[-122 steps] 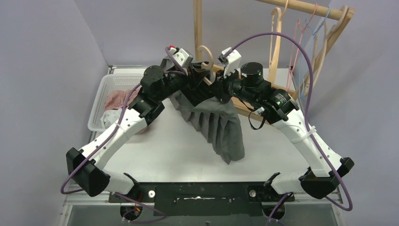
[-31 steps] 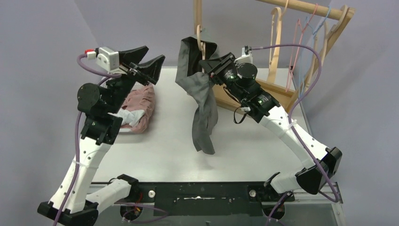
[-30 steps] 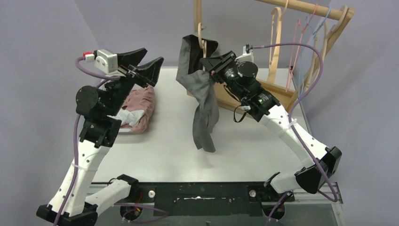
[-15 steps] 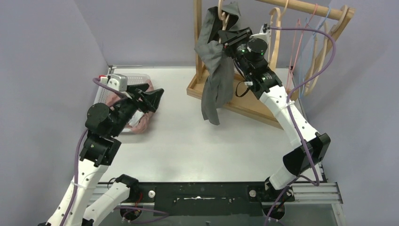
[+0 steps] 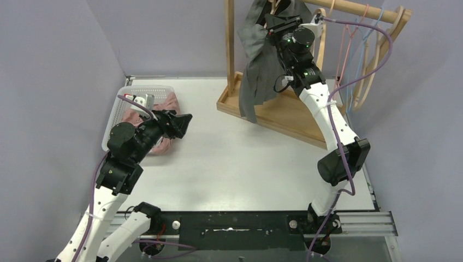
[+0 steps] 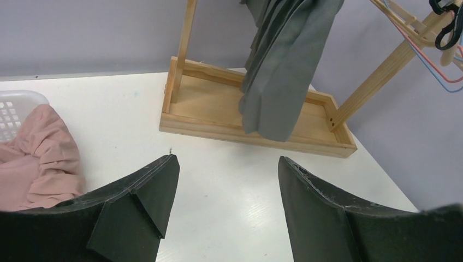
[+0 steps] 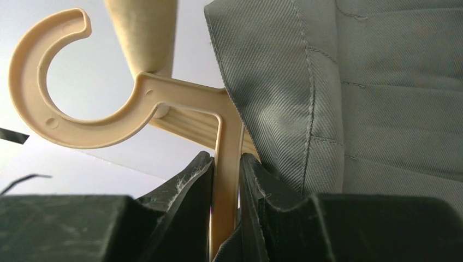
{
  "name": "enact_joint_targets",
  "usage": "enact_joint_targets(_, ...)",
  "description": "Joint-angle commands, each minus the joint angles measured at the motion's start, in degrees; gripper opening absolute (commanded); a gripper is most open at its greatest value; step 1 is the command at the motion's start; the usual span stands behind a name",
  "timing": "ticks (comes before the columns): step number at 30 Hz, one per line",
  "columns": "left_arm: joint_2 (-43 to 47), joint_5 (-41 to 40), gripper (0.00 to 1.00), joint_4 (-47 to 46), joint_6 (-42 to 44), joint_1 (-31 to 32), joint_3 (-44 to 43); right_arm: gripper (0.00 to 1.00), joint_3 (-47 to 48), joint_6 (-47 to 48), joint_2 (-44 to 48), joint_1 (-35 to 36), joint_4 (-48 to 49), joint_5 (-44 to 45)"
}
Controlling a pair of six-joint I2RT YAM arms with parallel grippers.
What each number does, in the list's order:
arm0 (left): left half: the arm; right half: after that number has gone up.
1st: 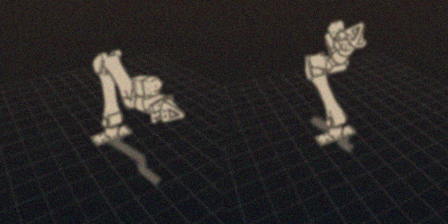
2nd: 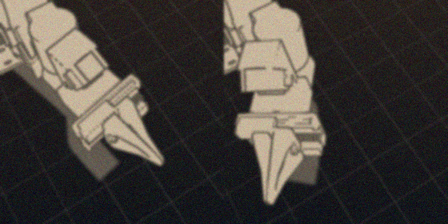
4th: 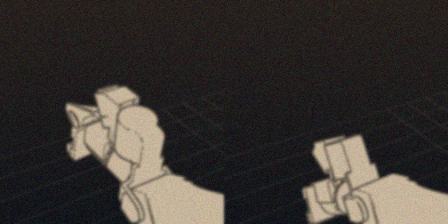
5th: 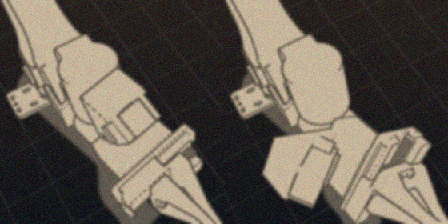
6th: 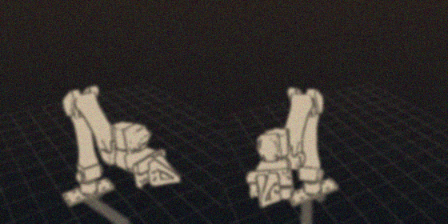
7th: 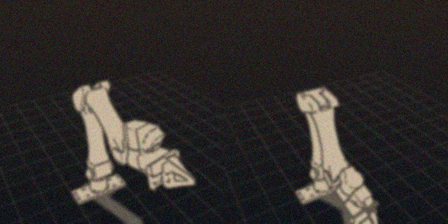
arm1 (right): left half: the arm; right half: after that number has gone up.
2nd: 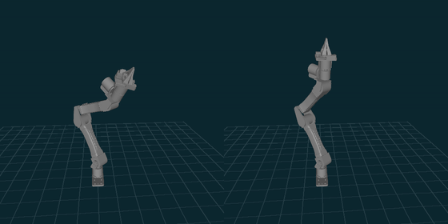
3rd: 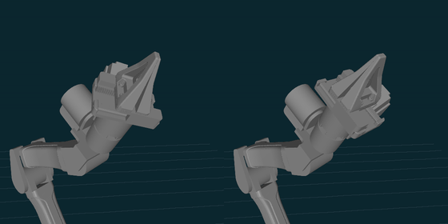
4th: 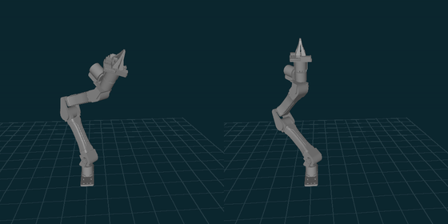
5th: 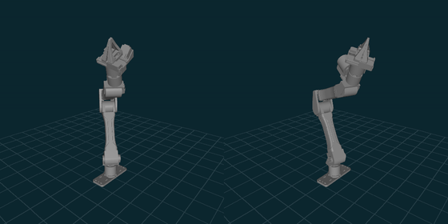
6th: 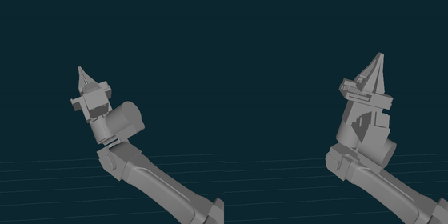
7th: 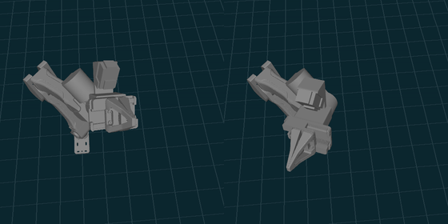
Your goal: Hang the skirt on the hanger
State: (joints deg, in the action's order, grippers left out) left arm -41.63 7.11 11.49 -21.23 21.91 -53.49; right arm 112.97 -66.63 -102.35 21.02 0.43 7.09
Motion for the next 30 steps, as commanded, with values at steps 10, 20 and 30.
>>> enact_joint_targets(10,0.2,-2.8,0.67,-1.0,-0.4,-0.4,-0.2,0.0,14.8,-3.1,-9.1,-1.1,4.5,-2.4)
enact_joint_targets(20,0.3,-4.5,0.67,-0.9,0.0,-0.4,0.0,0.0,18.5,-4.2,-13.9,-1.0,3.8,-4.3)
enact_joint_targets(30,0.3,-7.3,0.67,1.2,1.2,-0.4,-1.0,0.34,19.7,-2.7,-15.9,-1.1,4.1,-9.1)
